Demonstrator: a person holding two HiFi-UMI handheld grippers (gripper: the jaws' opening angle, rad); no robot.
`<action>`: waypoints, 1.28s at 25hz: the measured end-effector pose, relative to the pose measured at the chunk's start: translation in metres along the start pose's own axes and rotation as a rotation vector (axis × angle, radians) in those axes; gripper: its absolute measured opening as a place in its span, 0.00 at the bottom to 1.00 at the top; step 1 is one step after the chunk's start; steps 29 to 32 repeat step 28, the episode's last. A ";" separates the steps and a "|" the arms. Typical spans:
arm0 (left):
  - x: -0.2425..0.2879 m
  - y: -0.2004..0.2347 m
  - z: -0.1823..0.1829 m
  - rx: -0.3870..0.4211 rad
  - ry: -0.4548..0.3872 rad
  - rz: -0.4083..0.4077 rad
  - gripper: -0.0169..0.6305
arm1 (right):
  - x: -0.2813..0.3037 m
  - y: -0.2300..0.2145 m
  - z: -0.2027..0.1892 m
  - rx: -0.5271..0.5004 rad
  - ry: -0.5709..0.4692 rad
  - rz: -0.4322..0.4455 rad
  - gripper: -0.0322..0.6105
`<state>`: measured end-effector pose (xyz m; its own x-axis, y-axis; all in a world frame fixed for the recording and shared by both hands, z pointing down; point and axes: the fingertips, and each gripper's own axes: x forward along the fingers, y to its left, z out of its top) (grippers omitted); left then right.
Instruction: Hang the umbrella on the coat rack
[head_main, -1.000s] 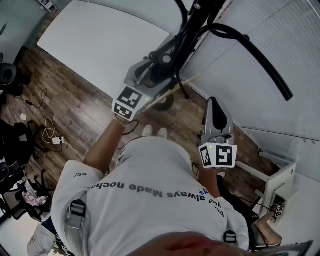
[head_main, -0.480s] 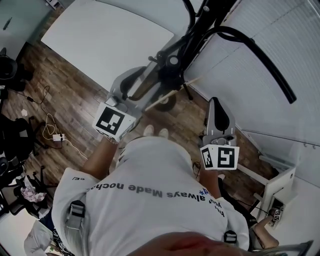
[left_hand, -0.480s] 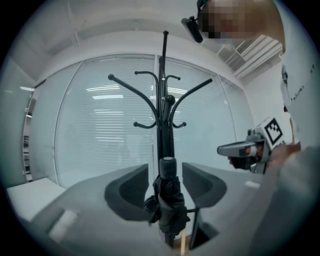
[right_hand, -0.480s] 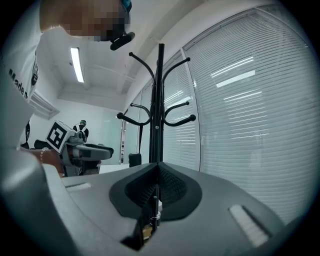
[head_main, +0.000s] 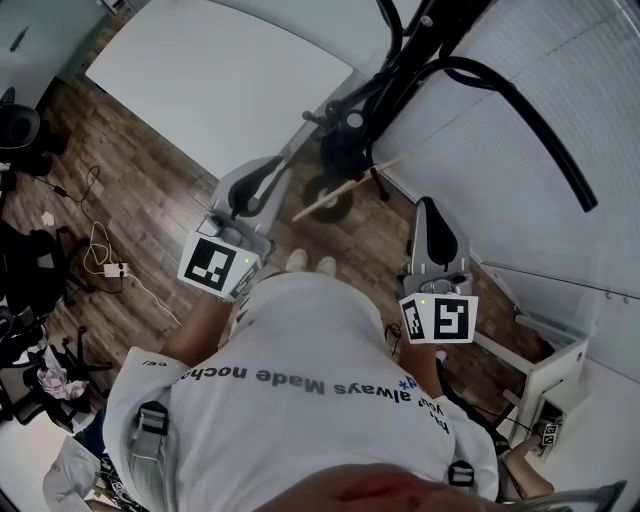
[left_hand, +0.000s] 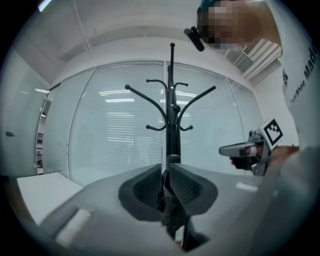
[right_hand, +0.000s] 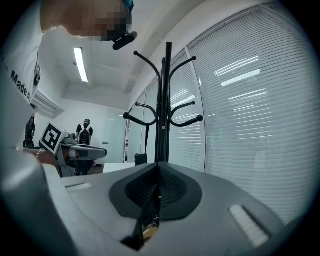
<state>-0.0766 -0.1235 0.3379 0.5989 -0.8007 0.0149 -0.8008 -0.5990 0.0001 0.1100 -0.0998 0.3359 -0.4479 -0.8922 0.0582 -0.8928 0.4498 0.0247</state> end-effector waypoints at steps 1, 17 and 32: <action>-0.001 0.000 -0.001 -0.005 0.001 0.003 0.10 | 0.000 0.001 0.000 -0.003 0.001 0.003 0.05; 0.000 -0.005 -0.004 -0.021 0.012 -0.013 0.11 | 0.000 0.009 0.000 -0.032 0.024 0.017 0.05; 0.002 -0.005 -0.004 -0.024 0.015 -0.016 0.11 | 0.000 0.005 -0.002 -0.029 0.026 0.007 0.05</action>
